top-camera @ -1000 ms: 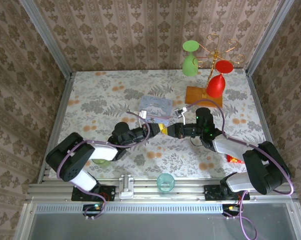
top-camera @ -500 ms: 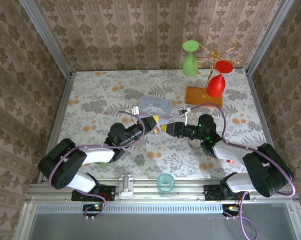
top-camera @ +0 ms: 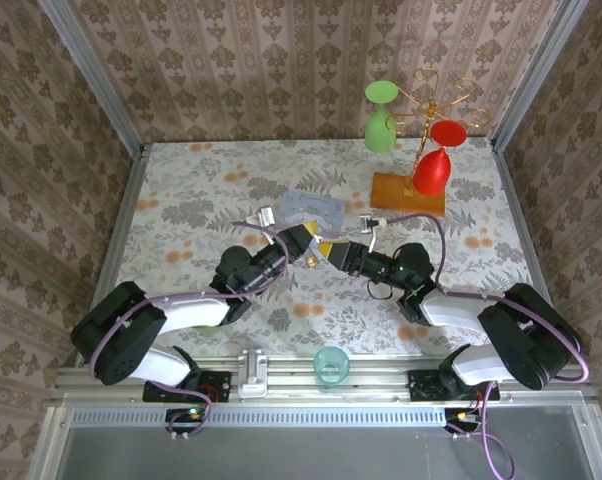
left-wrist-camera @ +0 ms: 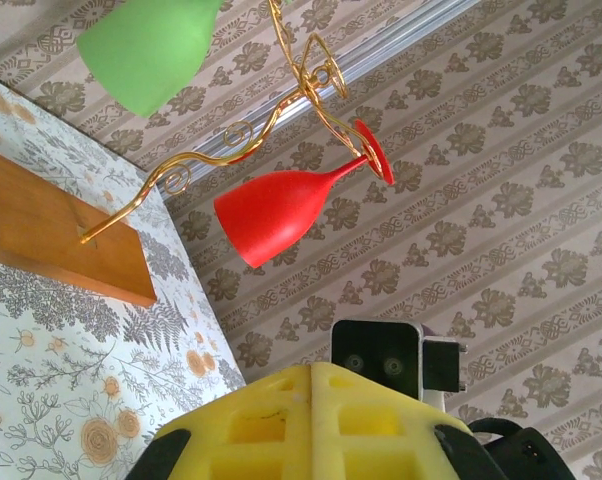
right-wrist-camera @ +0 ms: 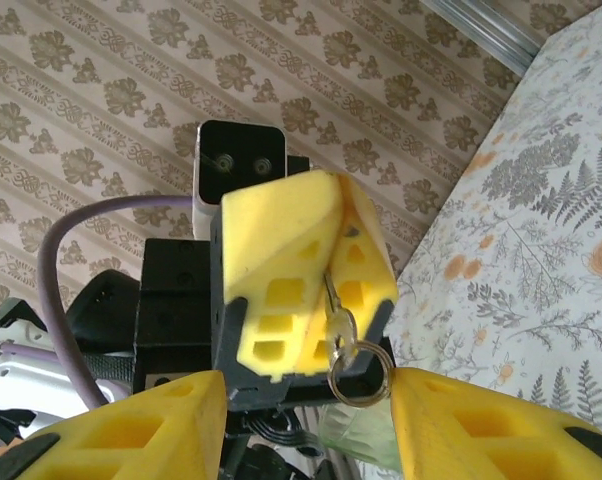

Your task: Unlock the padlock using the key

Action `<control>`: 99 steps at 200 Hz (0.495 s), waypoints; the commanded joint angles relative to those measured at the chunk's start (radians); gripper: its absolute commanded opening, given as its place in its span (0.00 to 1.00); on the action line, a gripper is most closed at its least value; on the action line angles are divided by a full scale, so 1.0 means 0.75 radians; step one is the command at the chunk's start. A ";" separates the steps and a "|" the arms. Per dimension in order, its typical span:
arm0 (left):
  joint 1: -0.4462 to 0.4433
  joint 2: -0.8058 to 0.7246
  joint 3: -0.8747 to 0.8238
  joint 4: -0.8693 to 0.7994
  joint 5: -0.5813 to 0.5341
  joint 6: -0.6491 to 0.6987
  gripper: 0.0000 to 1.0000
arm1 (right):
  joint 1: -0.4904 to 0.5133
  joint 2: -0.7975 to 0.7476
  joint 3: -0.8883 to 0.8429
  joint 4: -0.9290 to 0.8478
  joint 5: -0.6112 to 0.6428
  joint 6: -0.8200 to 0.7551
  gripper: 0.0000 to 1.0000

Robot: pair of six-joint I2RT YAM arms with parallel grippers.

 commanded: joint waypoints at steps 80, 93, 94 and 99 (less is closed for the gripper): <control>-0.023 -0.060 0.022 0.004 -0.050 0.002 0.00 | 0.027 0.087 0.117 0.091 0.069 -0.004 0.27; -0.025 -0.060 0.015 0.013 -0.056 0.004 0.00 | 0.028 0.089 0.117 0.091 0.073 -0.007 0.21; -0.026 -0.060 0.016 0.015 -0.057 0.004 0.00 | 0.027 0.090 0.117 0.091 0.072 -0.007 0.21; -0.024 -0.060 0.012 0.018 -0.062 0.000 0.00 | 0.027 0.088 0.117 0.090 0.072 -0.007 0.19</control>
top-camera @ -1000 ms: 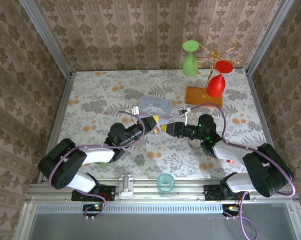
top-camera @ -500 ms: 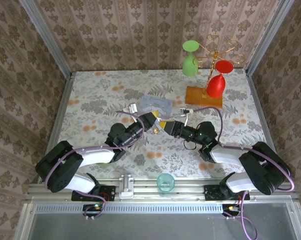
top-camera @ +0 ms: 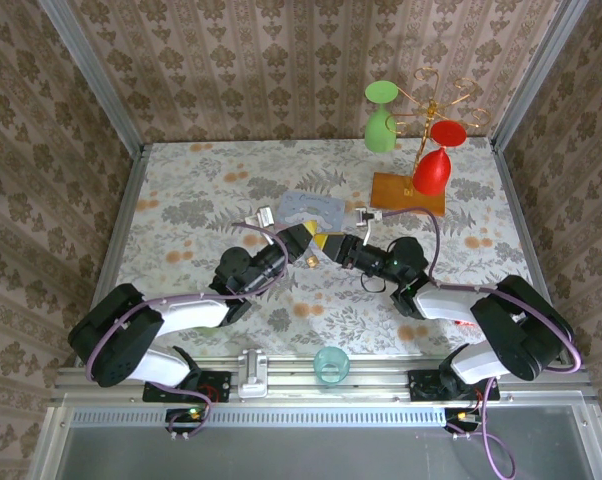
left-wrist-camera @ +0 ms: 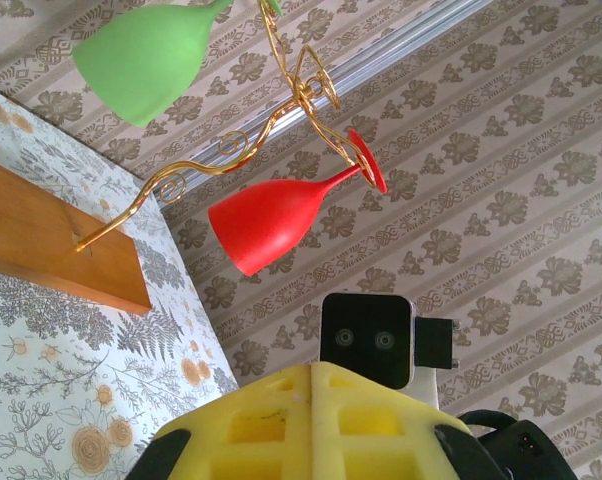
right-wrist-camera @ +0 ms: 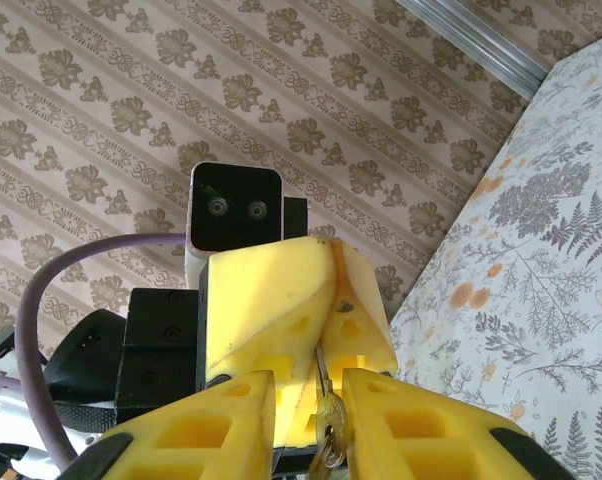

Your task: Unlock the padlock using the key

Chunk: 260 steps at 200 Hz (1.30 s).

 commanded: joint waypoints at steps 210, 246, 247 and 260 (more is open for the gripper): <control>0.139 -0.189 0.174 -1.055 0.179 0.369 1.00 | -0.071 -0.241 0.090 -1.360 0.236 -0.301 0.00; 0.129 -0.048 0.065 -0.935 0.131 0.325 0.95 | -0.076 -0.236 -0.014 -1.252 0.226 -0.254 0.00; 0.128 -0.045 0.063 -0.933 0.129 0.326 0.94 | -0.076 -0.235 -0.015 -1.253 0.228 -0.253 0.00; 0.110 0.012 0.052 -0.884 0.095 0.337 0.91 | -0.075 -0.224 -0.027 -1.247 0.238 -0.251 0.00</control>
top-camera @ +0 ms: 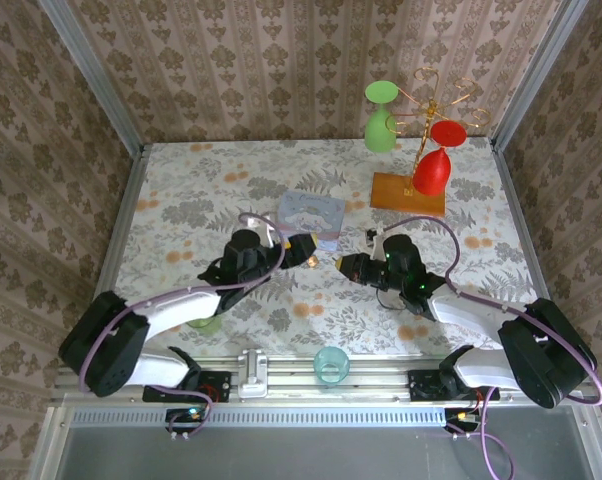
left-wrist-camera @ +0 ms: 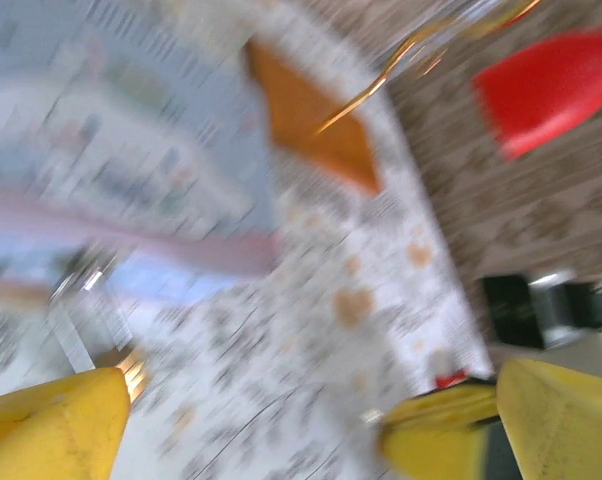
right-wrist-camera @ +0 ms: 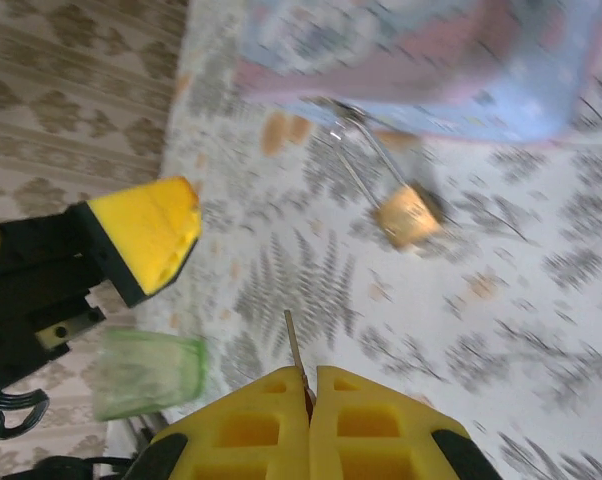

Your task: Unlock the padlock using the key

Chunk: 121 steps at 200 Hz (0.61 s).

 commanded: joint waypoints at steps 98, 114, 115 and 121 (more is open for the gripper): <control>-0.023 0.456 0.076 0.159 -0.167 0.183 0.81 | -0.002 0.082 -0.066 -0.010 0.040 -0.022 0.00; -0.002 0.519 0.085 0.218 -0.143 0.172 0.78 | -0.002 0.095 -0.065 -0.008 0.042 -0.023 0.00; -0.002 0.521 0.086 0.224 -0.141 0.173 0.78 | -0.002 0.094 -0.064 -0.007 0.043 -0.024 0.00; -0.008 0.534 0.094 0.241 -0.140 0.185 0.76 | -0.002 0.098 -0.068 -0.003 0.043 -0.023 0.00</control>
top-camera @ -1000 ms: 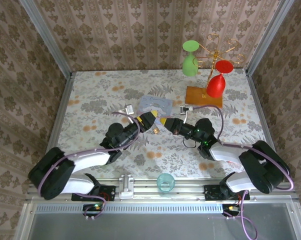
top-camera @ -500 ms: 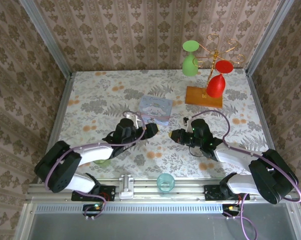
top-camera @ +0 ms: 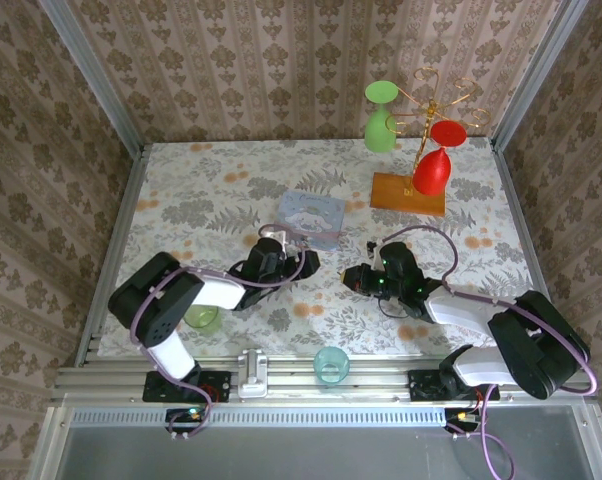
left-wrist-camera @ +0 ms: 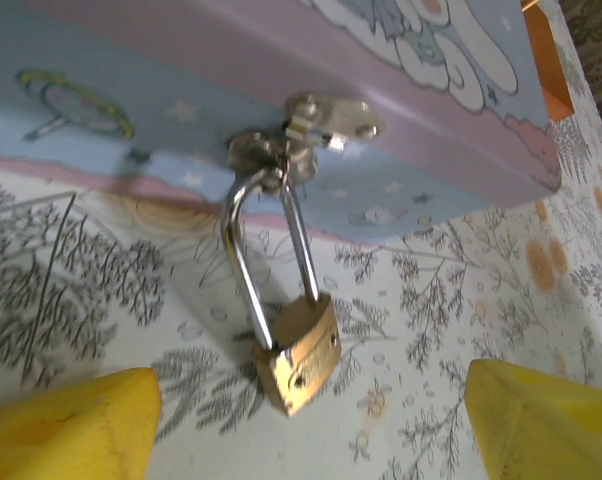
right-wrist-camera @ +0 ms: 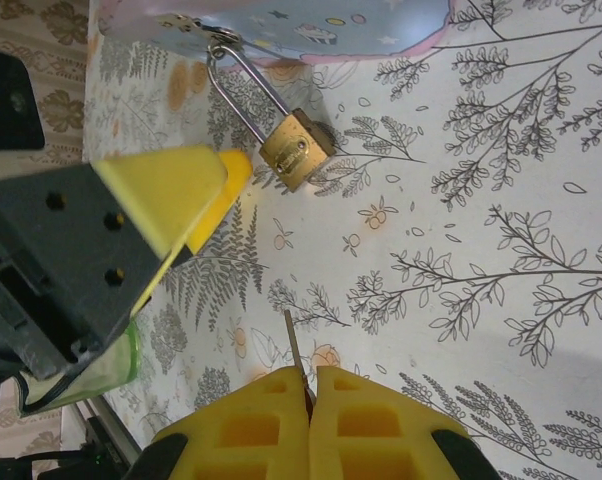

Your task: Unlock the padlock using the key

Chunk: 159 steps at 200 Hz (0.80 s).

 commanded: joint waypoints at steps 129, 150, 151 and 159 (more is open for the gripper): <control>-0.054 0.270 0.074 0.177 -0.003 -0.034 0.28 | -0.049 0.009 -0.088 0.054 0.048 -0.012 0.00; -0.059 0.272 0.073 0.171 -0.015 -0.037 0.24 | -0.052 0.011 -0.095 0.062 0.054 -0.009 0.00; -0.059 0.272 0.072 0.171 -0.015 -0.038 0.24 | -0.053 0.011 -0.094 0.062 0.054 -0.009 0.00; -0.056 0.271 0.072 0.163 -0.016 -0.042 0.22 | -0.054 0.016 -0.099 0.071 0.050 -0.002 0.00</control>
